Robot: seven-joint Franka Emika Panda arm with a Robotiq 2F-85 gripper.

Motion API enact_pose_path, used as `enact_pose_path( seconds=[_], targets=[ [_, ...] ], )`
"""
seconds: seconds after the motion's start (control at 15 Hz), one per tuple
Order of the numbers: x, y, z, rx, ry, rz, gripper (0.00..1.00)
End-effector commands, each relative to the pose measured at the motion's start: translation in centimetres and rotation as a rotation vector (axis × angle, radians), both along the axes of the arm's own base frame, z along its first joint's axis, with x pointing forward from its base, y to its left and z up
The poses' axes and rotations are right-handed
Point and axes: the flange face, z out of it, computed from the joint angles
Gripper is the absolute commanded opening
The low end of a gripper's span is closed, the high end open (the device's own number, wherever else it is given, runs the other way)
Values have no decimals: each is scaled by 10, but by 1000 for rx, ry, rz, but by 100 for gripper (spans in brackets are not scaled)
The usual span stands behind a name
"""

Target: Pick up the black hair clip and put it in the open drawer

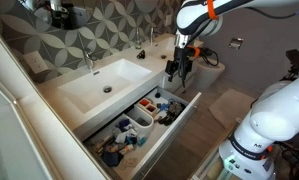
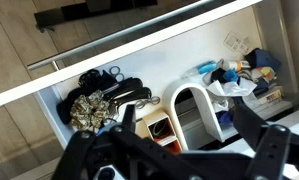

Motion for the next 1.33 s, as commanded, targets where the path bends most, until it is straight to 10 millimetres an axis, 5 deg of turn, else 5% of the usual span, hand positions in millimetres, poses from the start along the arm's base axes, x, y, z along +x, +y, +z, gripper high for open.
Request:
enact_pose_path(
  seconds=[0.0,1.07,1.27],
  targets=[
    [0,0,0,0,1,0,100],
    [0,0,0,0,1,0,100],
    [5,-22,10,17,-45,-76,100]
  ],
)
